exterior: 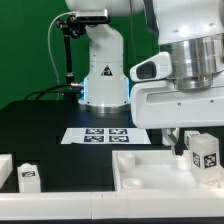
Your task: Assemble one leg
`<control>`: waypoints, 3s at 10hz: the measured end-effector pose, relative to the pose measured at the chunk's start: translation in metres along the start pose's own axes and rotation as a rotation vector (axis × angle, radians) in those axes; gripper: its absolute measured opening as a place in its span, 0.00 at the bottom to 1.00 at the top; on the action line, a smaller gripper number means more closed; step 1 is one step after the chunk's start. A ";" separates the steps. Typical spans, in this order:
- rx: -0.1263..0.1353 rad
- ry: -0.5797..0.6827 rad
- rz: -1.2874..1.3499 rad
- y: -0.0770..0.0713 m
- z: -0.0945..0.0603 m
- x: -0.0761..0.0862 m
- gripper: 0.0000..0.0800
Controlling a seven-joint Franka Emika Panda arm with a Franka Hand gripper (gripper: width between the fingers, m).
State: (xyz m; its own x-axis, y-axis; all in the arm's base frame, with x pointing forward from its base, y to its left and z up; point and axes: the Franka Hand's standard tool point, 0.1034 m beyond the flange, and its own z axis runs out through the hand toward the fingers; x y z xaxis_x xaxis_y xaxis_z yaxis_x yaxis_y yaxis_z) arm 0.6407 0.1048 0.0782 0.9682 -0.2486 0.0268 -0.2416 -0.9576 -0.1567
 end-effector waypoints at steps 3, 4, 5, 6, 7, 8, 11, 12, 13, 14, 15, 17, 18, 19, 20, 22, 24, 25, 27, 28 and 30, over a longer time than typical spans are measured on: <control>-0.005 0.003 -0.028 -0.001 0.000 0.001 0.61; -0.003 0.003 0.008 -0.002 0.000 0.001 0.61; -0.003 0.002 0.086 -0.002 0.000 0.000 0.38; -0.003 0.002 0.194 -0.001 0.000 0.000 0.36; -0.006 0.003 0.309 -0.002 0.001 0.000 0.36; -0.013 0.008 0.442 -0.002 0.001 0.000 0.36; -0.020 0.016 0.924 -0.004 0.002 -0.002 0.36; 0.000 0.014 1.088 -0.004 0.002 -0.001 0.36; 0.014 0.013 1.266 -0.006 0.003 -0.003 0.36; 0.012 0.015 1.320 -0.008 0.003 -0.004 0.36; 0.012 0.016 1.303 -0.008 0.003 -0.004 0.36; 0.006 0.015 1.069 -0.008 0.004 -0.005 0.68; 0.005 0.016 0.889 -0.006 0.004 -0.004 0.68; -0.003 0.008 0.686 -0.005 0.004 -0.005 0.77; -0.030 -0.026 0.481 -0.006 0.006 -0.012 0.80; -0.032 -0.025 0.336 -0.005 0.005 -0.011 0.81; -0.076 -0.010 0.039 -0.002 0.003 -0.007 0.81; -0.083 0.011 -0.164 -0.003 -0.001 0.000 0.81; -0.079 0.028 -0.175 -0.003 -0.002 0.003 0.78; -0.079 0.028 -0.171 -0.003 -0.002 0.003 0.78; -0.075 0.032 -0.047 -0.003 -0.002 0.003 0.35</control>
Offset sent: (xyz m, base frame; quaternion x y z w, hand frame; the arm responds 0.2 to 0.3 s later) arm 0.0000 0.0000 0.0000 0.0000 0.0000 0.0000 1.0000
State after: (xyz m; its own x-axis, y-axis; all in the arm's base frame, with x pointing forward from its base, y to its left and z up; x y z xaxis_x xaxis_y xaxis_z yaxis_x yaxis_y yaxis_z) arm 0.6439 0.1070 0.0803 0.9763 -0.2064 0.0645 -0.2011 -0.9763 -0.0803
